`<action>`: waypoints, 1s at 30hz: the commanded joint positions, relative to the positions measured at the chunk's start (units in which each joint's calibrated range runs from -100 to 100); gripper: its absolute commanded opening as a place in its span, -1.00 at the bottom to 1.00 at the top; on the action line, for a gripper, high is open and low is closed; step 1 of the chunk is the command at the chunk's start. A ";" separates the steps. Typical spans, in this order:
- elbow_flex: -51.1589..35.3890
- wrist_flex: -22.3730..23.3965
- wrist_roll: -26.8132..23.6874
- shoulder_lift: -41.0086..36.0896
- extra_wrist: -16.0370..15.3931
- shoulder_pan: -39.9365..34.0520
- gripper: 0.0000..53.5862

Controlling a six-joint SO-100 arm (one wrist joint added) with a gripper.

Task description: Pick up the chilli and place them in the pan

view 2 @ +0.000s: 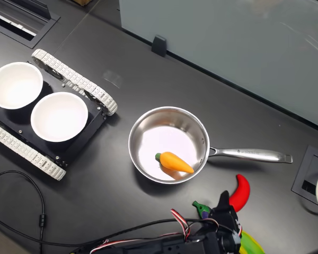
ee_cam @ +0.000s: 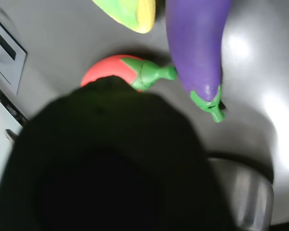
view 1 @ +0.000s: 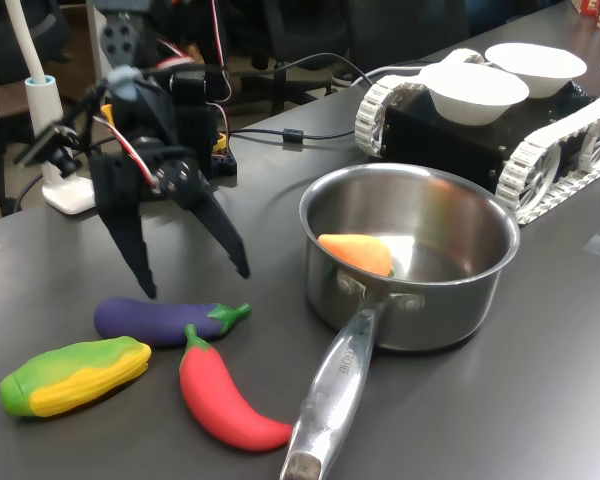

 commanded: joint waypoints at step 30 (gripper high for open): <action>-15.57 -10.17 3.76 21.28 7.81 -7.26 0.25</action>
